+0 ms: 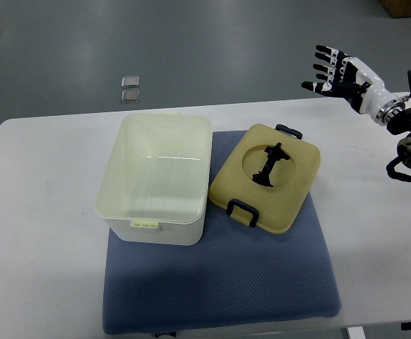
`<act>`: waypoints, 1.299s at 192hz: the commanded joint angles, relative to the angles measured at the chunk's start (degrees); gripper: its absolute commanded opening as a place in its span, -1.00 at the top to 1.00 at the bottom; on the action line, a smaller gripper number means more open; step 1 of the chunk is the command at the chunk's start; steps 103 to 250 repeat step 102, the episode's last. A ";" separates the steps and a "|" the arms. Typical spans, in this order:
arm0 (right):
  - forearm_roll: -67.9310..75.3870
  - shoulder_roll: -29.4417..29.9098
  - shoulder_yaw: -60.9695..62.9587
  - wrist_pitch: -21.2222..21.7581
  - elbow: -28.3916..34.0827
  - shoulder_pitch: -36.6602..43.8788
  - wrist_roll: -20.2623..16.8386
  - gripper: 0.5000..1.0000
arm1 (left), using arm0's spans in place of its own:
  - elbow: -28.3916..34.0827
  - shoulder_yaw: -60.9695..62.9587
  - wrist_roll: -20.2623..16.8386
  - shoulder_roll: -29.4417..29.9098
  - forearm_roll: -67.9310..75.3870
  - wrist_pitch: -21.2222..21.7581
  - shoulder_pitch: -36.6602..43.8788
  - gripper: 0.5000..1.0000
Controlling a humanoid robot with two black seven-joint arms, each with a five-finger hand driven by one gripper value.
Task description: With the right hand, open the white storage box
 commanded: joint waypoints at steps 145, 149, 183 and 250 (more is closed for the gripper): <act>8.24 2.15 3.73 -0.41 0.27 -3.47 0.42 -0.70 | 0.82 -0.18 -0.06 0.00 -0.10 -0.04 -0.24 -1.00; 8.24 2.15 3.73 -0.41 0.27 -3.47 0.42 -0.70 | 0.82 -0.18 -0.06 0.00 -0.10 -0.04 -0.24 -1.00; 8.24 2.15 3.73 -0.41 0.27 -3.47 0.42 -0.70 | 0.82 -0.18 -0.06 0.00 -0.10 -0.04 -0.24 -1.00; 8.24 2.15 3.73 -0.41 0.27 -3.47 0.42 -0.70 | 0.82 -0.18 -0.06 0.00 -0.10 -0.04 -0.24 -1.00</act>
